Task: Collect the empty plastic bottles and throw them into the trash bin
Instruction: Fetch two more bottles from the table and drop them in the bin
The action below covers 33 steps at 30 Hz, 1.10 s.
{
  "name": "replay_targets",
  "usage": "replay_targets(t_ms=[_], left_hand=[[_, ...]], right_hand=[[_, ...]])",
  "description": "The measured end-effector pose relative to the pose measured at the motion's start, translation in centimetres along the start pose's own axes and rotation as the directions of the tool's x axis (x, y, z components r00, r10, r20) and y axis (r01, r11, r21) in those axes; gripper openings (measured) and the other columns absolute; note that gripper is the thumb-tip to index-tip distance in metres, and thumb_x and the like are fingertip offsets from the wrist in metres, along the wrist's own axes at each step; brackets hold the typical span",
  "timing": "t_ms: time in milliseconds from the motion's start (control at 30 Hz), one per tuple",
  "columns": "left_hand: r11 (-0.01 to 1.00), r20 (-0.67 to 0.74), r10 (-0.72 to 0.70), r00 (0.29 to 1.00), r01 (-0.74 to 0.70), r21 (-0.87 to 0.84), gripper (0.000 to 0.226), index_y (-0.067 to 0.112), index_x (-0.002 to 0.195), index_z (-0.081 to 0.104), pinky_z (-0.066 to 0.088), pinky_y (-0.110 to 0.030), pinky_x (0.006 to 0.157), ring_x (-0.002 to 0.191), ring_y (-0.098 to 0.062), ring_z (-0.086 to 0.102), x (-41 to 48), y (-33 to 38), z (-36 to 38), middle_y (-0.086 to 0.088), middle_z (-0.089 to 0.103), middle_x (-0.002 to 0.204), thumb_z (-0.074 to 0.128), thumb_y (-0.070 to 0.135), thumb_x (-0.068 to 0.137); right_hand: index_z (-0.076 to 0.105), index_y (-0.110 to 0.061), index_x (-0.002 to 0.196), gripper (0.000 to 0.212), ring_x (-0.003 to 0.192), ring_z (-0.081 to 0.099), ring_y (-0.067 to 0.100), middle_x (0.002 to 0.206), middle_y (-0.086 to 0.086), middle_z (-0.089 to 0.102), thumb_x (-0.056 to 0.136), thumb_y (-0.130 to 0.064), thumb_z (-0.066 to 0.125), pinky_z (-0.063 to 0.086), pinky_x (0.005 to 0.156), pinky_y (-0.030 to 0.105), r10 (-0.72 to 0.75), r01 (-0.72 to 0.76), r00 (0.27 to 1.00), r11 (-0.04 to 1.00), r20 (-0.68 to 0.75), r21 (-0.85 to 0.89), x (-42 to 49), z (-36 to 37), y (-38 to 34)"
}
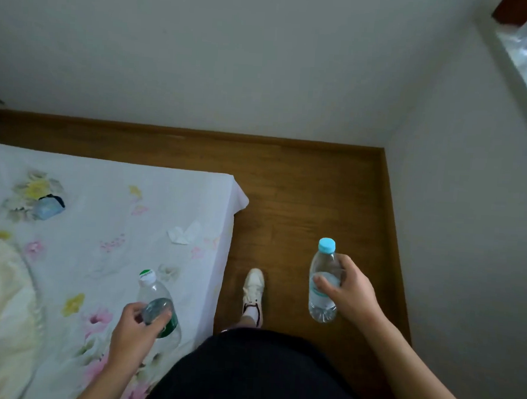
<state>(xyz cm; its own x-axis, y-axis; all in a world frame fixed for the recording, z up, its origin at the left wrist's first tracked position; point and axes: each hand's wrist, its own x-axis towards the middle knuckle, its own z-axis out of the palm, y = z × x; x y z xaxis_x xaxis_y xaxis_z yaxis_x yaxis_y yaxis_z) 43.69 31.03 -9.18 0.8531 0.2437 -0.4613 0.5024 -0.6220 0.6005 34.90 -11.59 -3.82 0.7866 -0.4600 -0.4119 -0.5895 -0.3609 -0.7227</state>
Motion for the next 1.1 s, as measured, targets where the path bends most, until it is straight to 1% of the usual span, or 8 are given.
replay_targets(t_ms=[133,233,433,600,733,800,867,1100], left_hand=[[1.000,0.014,0.015,1.000,-0.014,-0.026,0.043,0.031,0.096,0.054,0.044,-0.032,0.064,0.082,-0.006,0.059,5.9,5.8,2.2,0.014,0.063,0.096,0.086,0.047,0.072],[0.999,0.075,0.045,0.996,-0.044,-0.016,0.046,0.028,0.102,0.055,0.043,-0.034,0.069,0.089,-0.015,0.061,10.8,11.3,4.1,0.013,0.062,0.097,0.086,0.046,0.073],[0.985,0.207,0.175,0.963,-0.173,-0.025,0.048,0.028,0.104,0.056,0.045,-0.030,0.069,0.094,-0.016,0.062,19.8,24.8,8.0,0.008,0.064,0.101,0.086,0.046,0.072],[0.970,0.253,0.244,0.936,-0.241,-0.043,0.047,0.035,0.106,0.054,0.046,-0.030,0.074,0.098,-0.010,0.056,26.1,35.3,11.5,0.020,0.059,0.100,0.085,0.049,0.073],[0.970,0.239,0.240,0.941,-0.238,-0.040,0.048,0.037,0.107,0.053,0.043,-0.029,0.073,0.094,-0.006,0.053,30.8,41.0,14.0,0.027,0.054,0.097,0.085,0.048,0.073],[0.979,0.218,0.205,0.954,-0.200,-0.041,0.048,0.035,0.107,0.053,0.043,-0.028,0.071,0.094,-0.007,0.053,32.6,43.1,14.8,0.024,0.054,0.097,0.086,0.047,0.073],[0.988,0.186,0.153,0.971,-0.148,-0.037,0.049,0.032,0.108,0.054,0.042,-0.027,0.070,0.095,-0.009,0.054,34.4,44.5,15.4,0.017,0.056,0.099,0.086,0.045,0.073],[0.990,0.044,-0.026,0.999,0.032,-0.136,0.041,0.026,0.103,0.057,0.047,-0.028,0.071,0.096,-0.011,0.061,37.7,45.3,14.1,0.010,0.064,0.103,0.086,0.038,0.076]], right_hand=[[0.050,-0.024,0.134,0.065,0.105,0.066,0.012,0.118,-0.009,0.064,0.078,-0.041,0.080,0.061,0.083,0.037,0.027,-0.027,1.000,0.999,-0.013,-0.028,6.8,-1.1,-1.5],[0.050,-0.024,0.134,0.064,0.104,0.065,0.012,0.118,-0.008,0.064,0.079,-0.041,0.079,0.060,0.084,0.038,0.104,-0.106,0.994,0.993,-0.038,-0.054,10.6,-2.3,-1.3],[0.054,-0.019,0.132,0.062,0.095,0.062,0.007,0.113,-0.007,0.064,0.080,-0.040,0.079,0.048,0.069,0.020,0.227,-0.238,0.966,0.968,-0.124,-0.082,16.0,-5.2,-0.8],[0.056,-0.019,0.128,0.059,0.092,0.060,0.009,0.115,-0.003,0.068,0.079,-0.040,0.081,0.040,0.062,0.015,0.285,-0.305,0.940,0.949,-0.189,-0.082,22.3,-8.2,-1.5],[0.055,-0.018,0.130,0.062,0.093,0.060,0.010,0.117,-0.002,0.067,0.079,-0.040,0.080,0.045,0.066,0.021,0.261,-0.286,0.948,0.950,-0.185,-0.127,30.5,-10.6,-3.1],[0.053,-0.019,0.132,0.063,0.097,0.061,0.010,0.119,-0.003,0.066,0.079,-0.042,0.080,0.050,0.072,0.026,0.231,-0.256,0.959,0.955,-0.163,-0.152,35.5,-11.8,-4.8],[0.052,-0.021,0.133,0.065,0.099,0.061,0.008,0.119,-0.005,0.064,0.079,-0.042,0.079,0.050,0.072,0.024,0.190,-0.209,0.974,0.964,-0.123,-0.163,40.9,-13.0,-7.2],[0.048,-0.026,0.136,0.068,0.095,0.059,0.006,0.110,-0.015,0.057,0.079,-0.051,0.074,0.048,0.073,0.023,-0.062,0.077,0.996,0.963,0.067,-0.258,58.0,-13.1,-21.1]])
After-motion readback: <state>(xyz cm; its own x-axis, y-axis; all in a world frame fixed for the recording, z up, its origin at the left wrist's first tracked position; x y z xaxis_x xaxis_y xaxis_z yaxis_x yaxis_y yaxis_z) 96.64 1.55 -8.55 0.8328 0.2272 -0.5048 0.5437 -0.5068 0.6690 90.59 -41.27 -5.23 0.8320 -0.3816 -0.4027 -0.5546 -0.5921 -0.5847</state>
